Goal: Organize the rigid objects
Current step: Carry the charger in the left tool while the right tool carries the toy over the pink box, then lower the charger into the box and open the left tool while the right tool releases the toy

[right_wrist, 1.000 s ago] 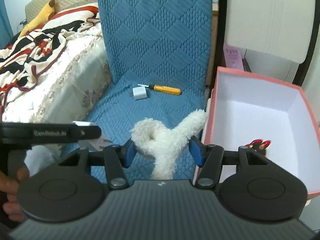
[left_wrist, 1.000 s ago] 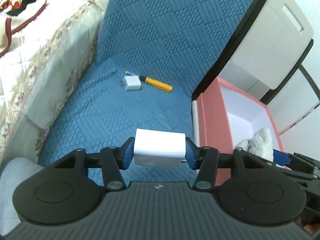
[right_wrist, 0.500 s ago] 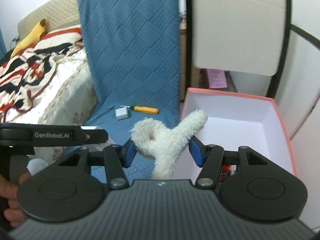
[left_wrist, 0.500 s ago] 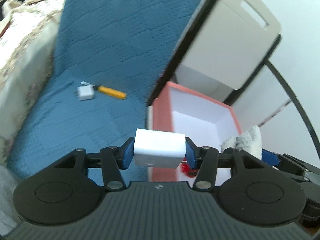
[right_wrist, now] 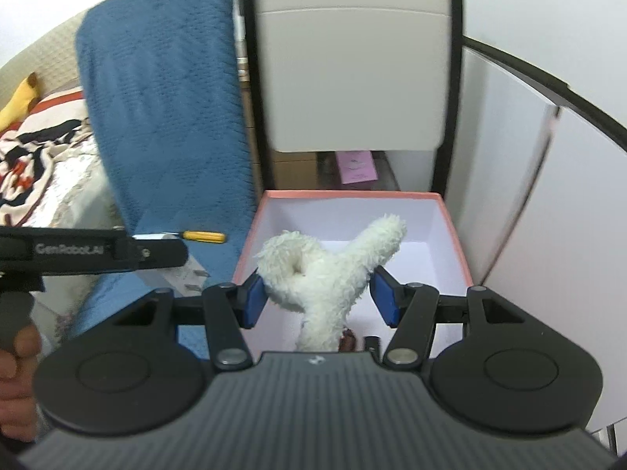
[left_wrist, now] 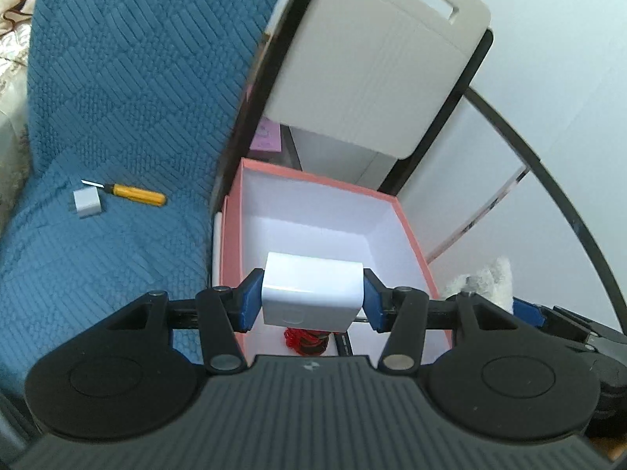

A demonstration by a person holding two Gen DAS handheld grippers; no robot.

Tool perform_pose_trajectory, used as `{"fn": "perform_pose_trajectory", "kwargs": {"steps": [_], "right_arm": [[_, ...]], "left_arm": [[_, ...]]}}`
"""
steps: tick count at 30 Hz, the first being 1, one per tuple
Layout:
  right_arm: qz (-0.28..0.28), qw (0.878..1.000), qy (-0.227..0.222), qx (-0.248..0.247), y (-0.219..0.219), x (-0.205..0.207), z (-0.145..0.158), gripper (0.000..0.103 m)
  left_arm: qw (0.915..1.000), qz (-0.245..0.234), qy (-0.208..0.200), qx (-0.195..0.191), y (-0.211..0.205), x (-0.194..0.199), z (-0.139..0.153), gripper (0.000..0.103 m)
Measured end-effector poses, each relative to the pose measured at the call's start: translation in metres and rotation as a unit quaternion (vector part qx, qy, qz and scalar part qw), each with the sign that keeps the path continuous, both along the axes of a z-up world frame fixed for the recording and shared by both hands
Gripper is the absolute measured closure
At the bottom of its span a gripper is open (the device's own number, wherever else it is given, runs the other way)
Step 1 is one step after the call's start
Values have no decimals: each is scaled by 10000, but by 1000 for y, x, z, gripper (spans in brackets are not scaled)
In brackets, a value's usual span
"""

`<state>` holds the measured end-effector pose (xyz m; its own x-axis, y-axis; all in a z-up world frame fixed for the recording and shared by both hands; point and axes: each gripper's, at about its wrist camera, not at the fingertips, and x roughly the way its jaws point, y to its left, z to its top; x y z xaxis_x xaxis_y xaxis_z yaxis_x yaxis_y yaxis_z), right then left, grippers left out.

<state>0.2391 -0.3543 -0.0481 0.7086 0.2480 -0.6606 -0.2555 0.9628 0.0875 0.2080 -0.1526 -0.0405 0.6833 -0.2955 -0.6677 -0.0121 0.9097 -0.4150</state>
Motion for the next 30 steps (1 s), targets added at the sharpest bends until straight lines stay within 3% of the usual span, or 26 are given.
{"fn": "perform_pose_trajectory", "kwargs": {"steps": [8,21,30], "right_arm": [[-159,9994,310,-9,-27,18,-33,44],[-56,9946,1013,-223,-39,66,-110,44],[-6,9877,1544,-265,-40,82,-158,44]], "left_arm": [[9990,-113,433,78,-27,23,-42,45],[9910,-408,1219,370,-64,62,-118,45],[9888,-397,1323,560,-70,68,-135,45]]}}
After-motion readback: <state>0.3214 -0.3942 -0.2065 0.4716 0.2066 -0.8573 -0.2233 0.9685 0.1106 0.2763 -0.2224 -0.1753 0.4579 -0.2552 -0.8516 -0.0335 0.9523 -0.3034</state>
